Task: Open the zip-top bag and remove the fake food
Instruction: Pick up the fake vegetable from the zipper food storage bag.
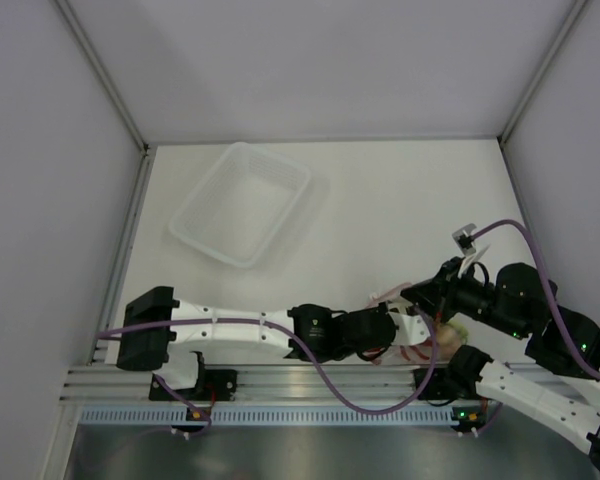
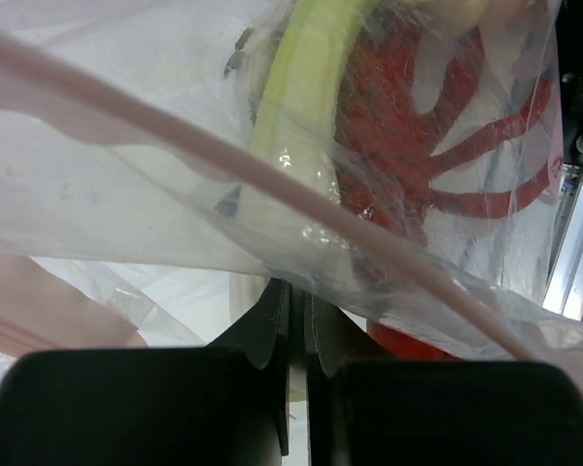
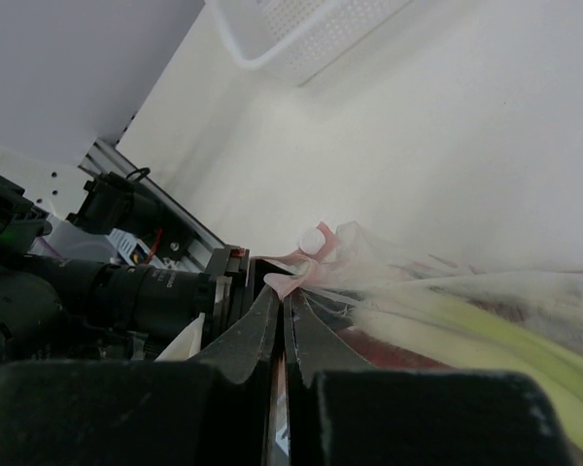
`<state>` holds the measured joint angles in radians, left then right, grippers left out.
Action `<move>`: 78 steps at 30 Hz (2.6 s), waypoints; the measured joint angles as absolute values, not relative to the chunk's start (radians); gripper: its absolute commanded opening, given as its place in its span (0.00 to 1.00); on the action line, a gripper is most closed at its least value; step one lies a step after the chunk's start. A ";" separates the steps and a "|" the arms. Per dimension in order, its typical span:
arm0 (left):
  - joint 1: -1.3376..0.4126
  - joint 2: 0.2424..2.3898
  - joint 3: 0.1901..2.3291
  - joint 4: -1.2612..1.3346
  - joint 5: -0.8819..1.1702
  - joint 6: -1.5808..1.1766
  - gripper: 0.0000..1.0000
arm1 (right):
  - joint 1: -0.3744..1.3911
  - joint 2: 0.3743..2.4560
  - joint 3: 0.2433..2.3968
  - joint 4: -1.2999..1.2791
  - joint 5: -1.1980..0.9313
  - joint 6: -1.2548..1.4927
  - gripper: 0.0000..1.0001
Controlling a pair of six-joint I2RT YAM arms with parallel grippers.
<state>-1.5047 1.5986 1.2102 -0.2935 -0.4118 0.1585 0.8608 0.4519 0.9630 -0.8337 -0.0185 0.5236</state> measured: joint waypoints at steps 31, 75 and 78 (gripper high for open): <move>-1.484 1.493 1.286 -0.371 -0.382 0.030 0.00 | 0.861 0.539 0.900 -0.779 0.085 0.436 0.00; -0.741 1.211 1.180 -0.518 -0.561 -0.033 0.00 | 0.861 0.566 0.858 -0.764 0.500 0.447 0.00; -0.617 1.253 1.156 -0.405 -0.447 0.039 0.00 | 0.861 0.580 0.858 -0.748 0.477 0.443 0.00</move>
